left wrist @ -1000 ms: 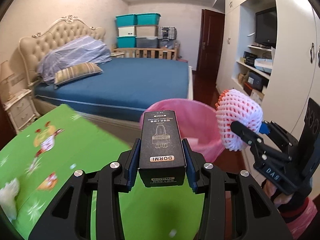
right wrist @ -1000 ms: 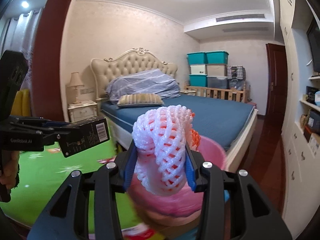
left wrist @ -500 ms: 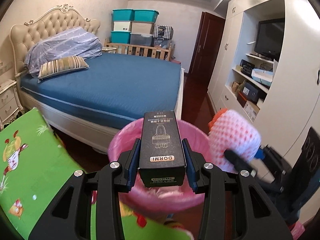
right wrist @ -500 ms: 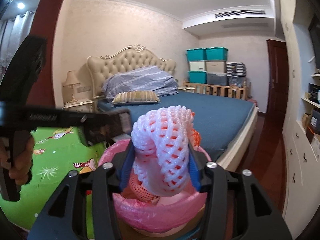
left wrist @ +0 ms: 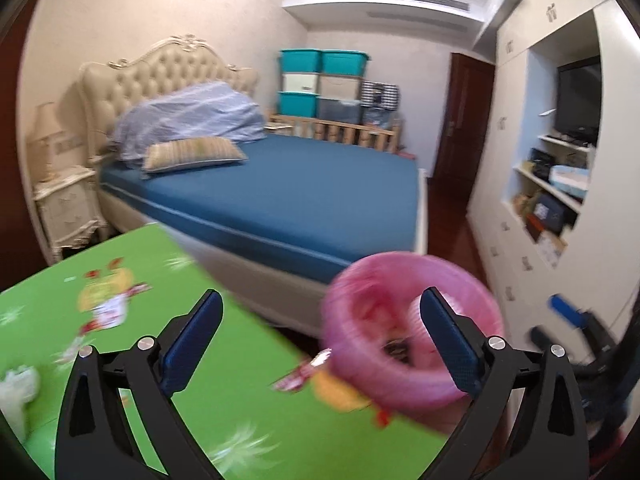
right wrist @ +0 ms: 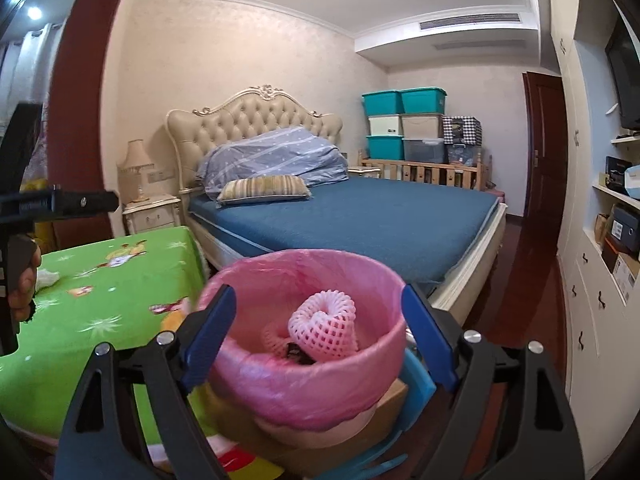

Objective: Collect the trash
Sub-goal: 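Open both tools to drop the box and net into the wastebasket, then return both tools to the table and grasp the white plastic bag with the right tool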

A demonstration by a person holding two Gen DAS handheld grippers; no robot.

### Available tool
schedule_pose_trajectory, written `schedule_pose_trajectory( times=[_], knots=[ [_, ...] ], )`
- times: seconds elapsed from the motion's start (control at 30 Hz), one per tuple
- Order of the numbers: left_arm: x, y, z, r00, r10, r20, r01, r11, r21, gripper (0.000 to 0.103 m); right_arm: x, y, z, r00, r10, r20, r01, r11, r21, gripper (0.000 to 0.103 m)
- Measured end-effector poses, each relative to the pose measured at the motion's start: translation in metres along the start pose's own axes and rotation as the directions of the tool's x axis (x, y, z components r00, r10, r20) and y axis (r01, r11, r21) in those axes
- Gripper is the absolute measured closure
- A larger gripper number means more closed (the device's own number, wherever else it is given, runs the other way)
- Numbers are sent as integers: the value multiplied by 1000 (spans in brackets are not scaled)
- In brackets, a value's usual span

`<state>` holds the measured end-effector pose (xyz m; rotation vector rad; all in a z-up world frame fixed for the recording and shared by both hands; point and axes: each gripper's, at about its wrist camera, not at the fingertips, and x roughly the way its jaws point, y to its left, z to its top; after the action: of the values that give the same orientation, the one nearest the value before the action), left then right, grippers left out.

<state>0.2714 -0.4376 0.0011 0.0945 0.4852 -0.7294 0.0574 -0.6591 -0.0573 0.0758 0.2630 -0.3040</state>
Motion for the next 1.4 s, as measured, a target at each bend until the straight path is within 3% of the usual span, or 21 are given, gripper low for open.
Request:
schedule_pose_trajectory(
  times=[0.23,0.57,0.73,0.83,1.0,1.17,1.4],
  knots=[
    [-73,68,-39,987,161,14,-161,987,11,9,-27,42,-1,999,43,14,-43,999,-12,21],
    [-176,134,-116,929,370,16,-369,922,116,8,-20,172,11,969,246,-21,-247,966,-82,20],
    [-230,170,-140,889,456,30,-457,888,57,8,-14,246,10,939,337,-64,-342,933,-109,18],
    [-257,198,-151,850,526,37,-527,850,20,8,-11,292,6,917,388,-96,-398,909,-125,18],
    [-283,259,-170,775,631,-39,-632,771,-76,8,-1,359,-1,878,451,-162,-474,866,-159,18],
    [-300,303,-183,726,679,-109,-688,710,-151,8,17,409,-1,848,480,-225,-521,834,-183,18],
    [-308,332,-200,703,687,-184,-710,663,-235,8,40,458,0,811,504,-296,-566,804,-182,18]
  ],
)
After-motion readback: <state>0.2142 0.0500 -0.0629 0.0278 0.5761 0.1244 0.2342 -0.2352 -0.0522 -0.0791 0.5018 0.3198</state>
